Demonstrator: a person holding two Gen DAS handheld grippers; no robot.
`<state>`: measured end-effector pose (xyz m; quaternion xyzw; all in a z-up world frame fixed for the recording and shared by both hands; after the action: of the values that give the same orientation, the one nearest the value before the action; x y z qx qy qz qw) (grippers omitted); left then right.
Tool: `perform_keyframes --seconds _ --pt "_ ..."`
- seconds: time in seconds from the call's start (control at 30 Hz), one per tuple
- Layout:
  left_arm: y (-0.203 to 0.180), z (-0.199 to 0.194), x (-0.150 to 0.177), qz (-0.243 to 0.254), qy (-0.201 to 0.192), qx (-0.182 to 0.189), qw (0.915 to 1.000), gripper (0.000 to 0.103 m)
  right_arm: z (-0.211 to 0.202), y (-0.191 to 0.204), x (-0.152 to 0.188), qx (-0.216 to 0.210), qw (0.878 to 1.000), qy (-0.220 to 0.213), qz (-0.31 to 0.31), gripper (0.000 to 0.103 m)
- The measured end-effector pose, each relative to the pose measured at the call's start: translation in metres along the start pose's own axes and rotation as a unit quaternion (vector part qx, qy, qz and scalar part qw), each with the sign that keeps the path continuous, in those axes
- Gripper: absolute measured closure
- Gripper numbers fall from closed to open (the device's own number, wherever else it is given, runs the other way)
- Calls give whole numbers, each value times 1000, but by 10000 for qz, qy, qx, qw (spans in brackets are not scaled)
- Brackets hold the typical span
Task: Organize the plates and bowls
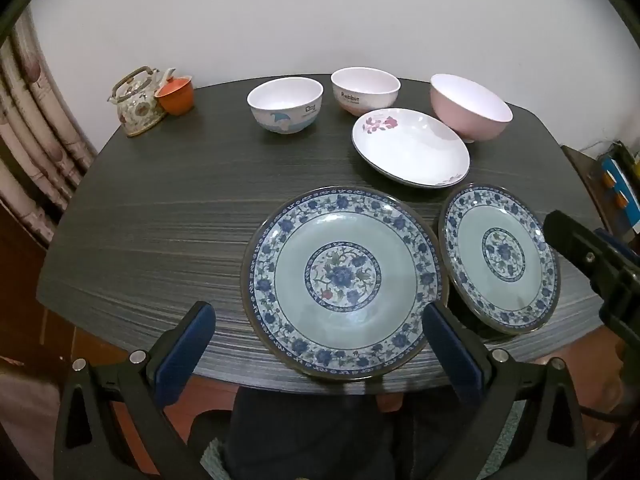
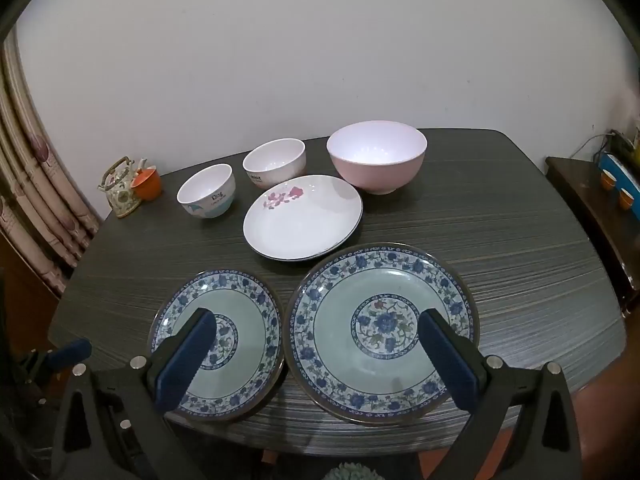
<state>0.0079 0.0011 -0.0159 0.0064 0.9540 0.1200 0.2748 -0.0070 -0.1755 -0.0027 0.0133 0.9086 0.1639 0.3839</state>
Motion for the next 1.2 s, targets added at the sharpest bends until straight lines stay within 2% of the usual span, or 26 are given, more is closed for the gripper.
perform_keyframes --seconds 0.03,0.17,0.5,1.2 --pt "-1 3 -2 55 123 -19 9999 0 0 0 0 -7 10000 -3 -10 0" --pt "4 4 2 -49 114 34 9999 0 -1 0 -1 -23 10000 17 4 0" --pt "5 17 9 -133 448 54 9989 1 -1 4 6 -22 9999 116 1 0" --pt "11 23 16 -196 519 -54 9984 1 7 12 13 -76 9992 389 -63 0"
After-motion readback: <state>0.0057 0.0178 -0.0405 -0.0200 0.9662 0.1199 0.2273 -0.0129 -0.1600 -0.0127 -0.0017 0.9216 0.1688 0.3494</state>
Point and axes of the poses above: each gripper's, at about its wrist camera, not at the fingertips, and z roughly the way its jaws point, y to its left, x to its underside, the point moved 2 cm from there along z, roughly the way its jaws point, and after that the axes turned 13 degrees about -x, right-handed, at the moved point
